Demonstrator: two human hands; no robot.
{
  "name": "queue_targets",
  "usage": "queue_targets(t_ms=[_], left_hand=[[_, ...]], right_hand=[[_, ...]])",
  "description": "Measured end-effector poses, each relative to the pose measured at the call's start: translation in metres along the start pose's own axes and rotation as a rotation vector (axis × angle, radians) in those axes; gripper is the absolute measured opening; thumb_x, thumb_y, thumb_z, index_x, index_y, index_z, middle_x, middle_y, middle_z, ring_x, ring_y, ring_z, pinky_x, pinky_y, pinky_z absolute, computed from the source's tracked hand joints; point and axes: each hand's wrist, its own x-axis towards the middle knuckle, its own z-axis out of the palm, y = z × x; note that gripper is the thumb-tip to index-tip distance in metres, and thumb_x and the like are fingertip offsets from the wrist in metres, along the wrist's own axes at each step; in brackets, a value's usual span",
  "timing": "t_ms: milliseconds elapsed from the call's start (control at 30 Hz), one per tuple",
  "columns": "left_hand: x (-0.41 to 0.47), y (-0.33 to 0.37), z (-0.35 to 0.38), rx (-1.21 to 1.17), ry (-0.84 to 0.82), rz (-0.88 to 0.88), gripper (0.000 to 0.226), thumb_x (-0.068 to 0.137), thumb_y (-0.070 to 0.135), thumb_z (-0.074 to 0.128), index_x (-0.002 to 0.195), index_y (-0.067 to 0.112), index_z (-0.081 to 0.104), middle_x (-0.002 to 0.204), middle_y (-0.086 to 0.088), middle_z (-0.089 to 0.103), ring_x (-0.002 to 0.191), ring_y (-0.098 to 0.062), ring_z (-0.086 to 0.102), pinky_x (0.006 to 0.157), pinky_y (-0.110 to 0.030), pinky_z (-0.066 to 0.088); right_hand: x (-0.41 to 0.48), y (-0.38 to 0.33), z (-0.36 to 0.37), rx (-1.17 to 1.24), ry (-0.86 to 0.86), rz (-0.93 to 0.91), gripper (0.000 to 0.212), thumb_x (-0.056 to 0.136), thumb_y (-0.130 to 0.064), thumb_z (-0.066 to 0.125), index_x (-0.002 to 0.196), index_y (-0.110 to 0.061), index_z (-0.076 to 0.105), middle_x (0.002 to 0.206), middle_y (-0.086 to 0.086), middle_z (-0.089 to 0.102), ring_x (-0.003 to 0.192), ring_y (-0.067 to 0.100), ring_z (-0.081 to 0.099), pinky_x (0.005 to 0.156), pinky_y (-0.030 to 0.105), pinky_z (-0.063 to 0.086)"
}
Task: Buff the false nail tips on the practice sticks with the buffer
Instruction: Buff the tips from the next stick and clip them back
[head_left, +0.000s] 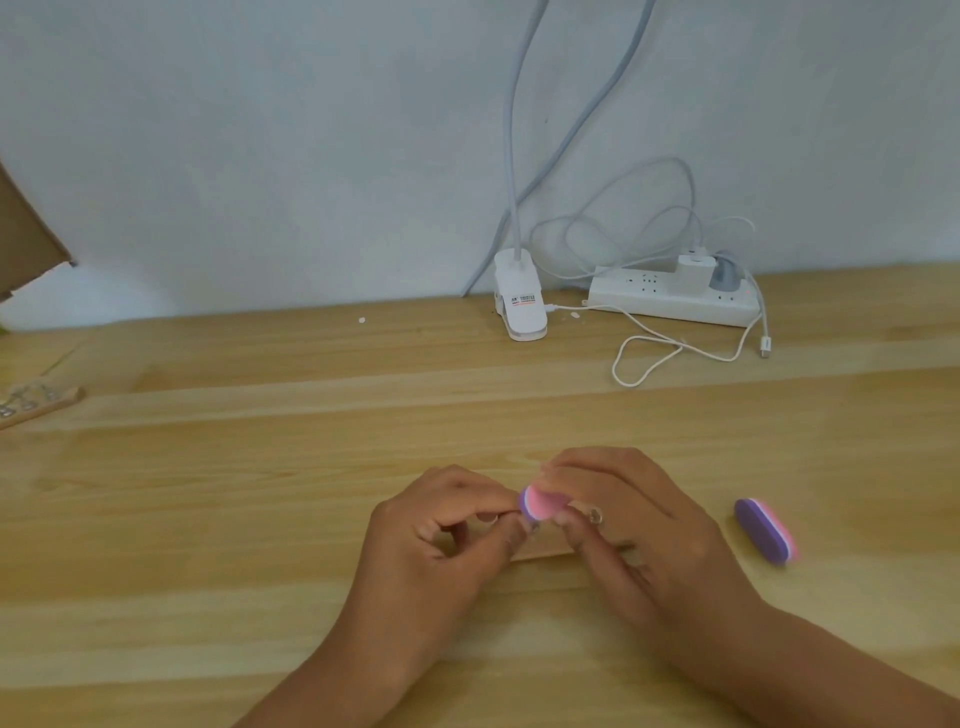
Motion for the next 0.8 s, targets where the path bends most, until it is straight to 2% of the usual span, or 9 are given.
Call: queue_targets(t_ms=[133,267,400,533,667,800], left_hand=[[0.0005,-0.0008,0.0009,-0.002,0.021,0.011,0.016,0.071,0.040,0.069,0.078,0.028,0.077,0.078,0.002,0.070,0.070,-0.014,0.061,0.057,-0.021,0.045],[0.0019,-0.0015,0.0016,0.016,0.039,0.046,0.015,0.073,0.040,0.070,0.078,0.027,0.077,0.076,0.002,0.069,0.066,-0.013,0.059,0.055,-0.022,0.044],[0.0022,-0.0017,0.0014,0.062,0.026,0.080,0.014,0.072,0.035,0.068,0.078,0.026,0.076,0.077,0.007,0.070,0.068,-0.008,0.060,0.056,-0.017,0.044],[0.0024,0.0022,0.0027,0.126,0.058,0.073,0.016,0.074,0.040,0.067,0.081,0.029,0.076,0.077,0.011,0.069,0.070,-0.010,0.058,0.056,-0.018,0.045],[0.0014,0.0052,0.0032,0.179,0.034,0.080,0.019,0.074,0.039,0.065,0.076,0.024,0.077,0.078,0.012,0.068,0.074,-0.006,0.059,0.062,-0.019,0.046],[0.0015,0.0063,0.0036,0.145,0.061,0.045,0.010,0.076,0.034,0.073,0.078,0.026,0.079,0.075,0.008,0.067,0.070,-0.012,0.058,0.064,-0.025,0.047]], right_hand=[[-0.0035,-0.0020,0.0034,0.018,-0.069,-0.081,0.025,0.093,0.002,0.062,0.115,-0.003,0.071,0.118,0.009,0.064,0.109,0.021,0.062,0.090,0.032,0.052],[0.0014,-0.0013,-0.0007,0.010,-0.022,0.003,0.022,0.098,-0.006,0.057,0.117,-0.007,0.067,0.119,0.001,0.061,0.110,0.015,0.060,0.094,0.024,0.048],[0.0000,-0.0033,0.0025,-0.009,-0.066,-0.114,0.023,0.091,0.007,0.063,0.110,-0.001,0.073,0.113,0.011,0.066,0.105,0.022,0.064,0.088,0.031,0.052],[0.0035,-0.0006,-0.0021,-0.024,-0.013,-0.009,0.022,0.094,-0.001,0.060,0.113,-0.002,0.070,0.117,0.004,0.062,0.107,0.017,0.062,0.092,0.027,0.051],[0.0004,-0.0051,0.0014,-0.041,-0.052,-0.124,0.021,0.092,0.004,0.062,0.108,-0.001,0.074,0.110,0.013,0.067,0.104,0.023,0.065,0.088,0.033,0.053],[0.0013,-0.0026,-0.0011,-0.038,0.022,-0.008,0.021,0.096,-0.007,0.059,0.111,-0.001,0.072,0.111,0.008,0.066,0.105,0.018,0.063,0.091,0.030,0.051]])
